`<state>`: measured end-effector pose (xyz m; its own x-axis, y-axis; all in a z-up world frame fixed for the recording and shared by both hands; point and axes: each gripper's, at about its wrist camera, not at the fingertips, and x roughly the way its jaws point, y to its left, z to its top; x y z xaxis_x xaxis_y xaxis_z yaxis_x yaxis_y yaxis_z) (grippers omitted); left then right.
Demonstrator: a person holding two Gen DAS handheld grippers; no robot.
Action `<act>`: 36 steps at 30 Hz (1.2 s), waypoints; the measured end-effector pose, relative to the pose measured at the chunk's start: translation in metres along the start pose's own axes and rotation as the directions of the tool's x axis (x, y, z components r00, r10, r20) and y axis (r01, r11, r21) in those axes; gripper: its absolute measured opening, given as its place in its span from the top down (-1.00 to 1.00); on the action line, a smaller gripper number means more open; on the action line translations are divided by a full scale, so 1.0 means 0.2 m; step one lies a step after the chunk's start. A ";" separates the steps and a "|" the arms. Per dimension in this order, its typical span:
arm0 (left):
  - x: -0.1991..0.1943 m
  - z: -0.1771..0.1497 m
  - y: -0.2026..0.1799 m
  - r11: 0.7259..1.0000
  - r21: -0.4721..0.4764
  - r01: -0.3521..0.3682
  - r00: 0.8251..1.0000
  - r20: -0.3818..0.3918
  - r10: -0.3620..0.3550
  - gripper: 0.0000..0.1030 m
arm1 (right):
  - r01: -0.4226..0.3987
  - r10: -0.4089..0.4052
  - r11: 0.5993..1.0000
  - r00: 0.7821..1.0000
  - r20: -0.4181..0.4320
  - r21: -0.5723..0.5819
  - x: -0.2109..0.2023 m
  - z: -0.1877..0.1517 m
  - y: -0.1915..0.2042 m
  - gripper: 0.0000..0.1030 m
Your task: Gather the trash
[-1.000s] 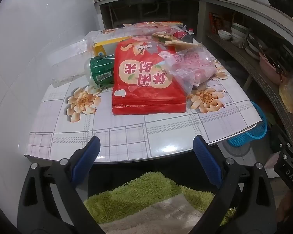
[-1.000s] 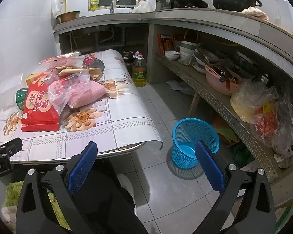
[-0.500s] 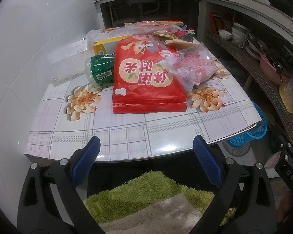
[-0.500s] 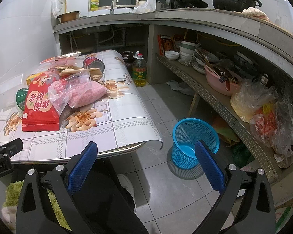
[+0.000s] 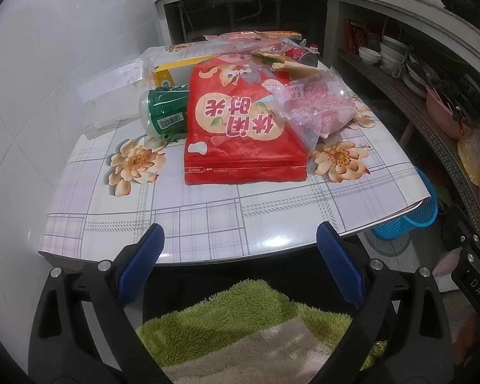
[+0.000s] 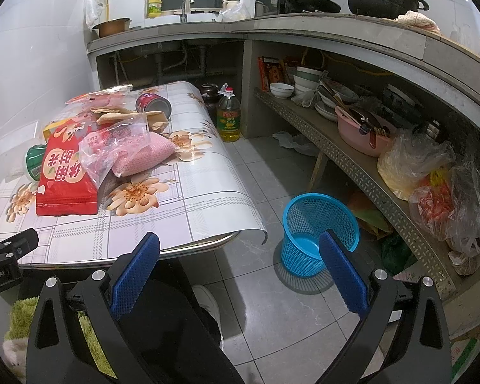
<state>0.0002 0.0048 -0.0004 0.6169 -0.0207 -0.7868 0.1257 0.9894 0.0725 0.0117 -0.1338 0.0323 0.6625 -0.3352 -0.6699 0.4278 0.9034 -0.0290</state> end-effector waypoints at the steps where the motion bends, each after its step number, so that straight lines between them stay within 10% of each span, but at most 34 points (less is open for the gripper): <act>1: 0.02 -0.02 0.00 1.000 -0.003 0.000 1.000 0.000 0.000 -0.78 | 0.000 0.000 1.000 1.000 -0.001 0.000 0.00 0.00 0.00 -0.88; 36: 0.05 -0.01 0.00 1.000 -0.004 0.012 1.000 -0.010 -0.012 -0.78 | 0.000 0.000 1.000 1.000 -0.009 -0.004 0.03 0.00 0.02 -0.88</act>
<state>0.0044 0.0055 -0.0099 0.6076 -0.0310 -0.7937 0.1299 0.9897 0.0608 0.0176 -0.1321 0.0287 0.6568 -0.3325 -0.6768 0.4250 0.9046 -0.0320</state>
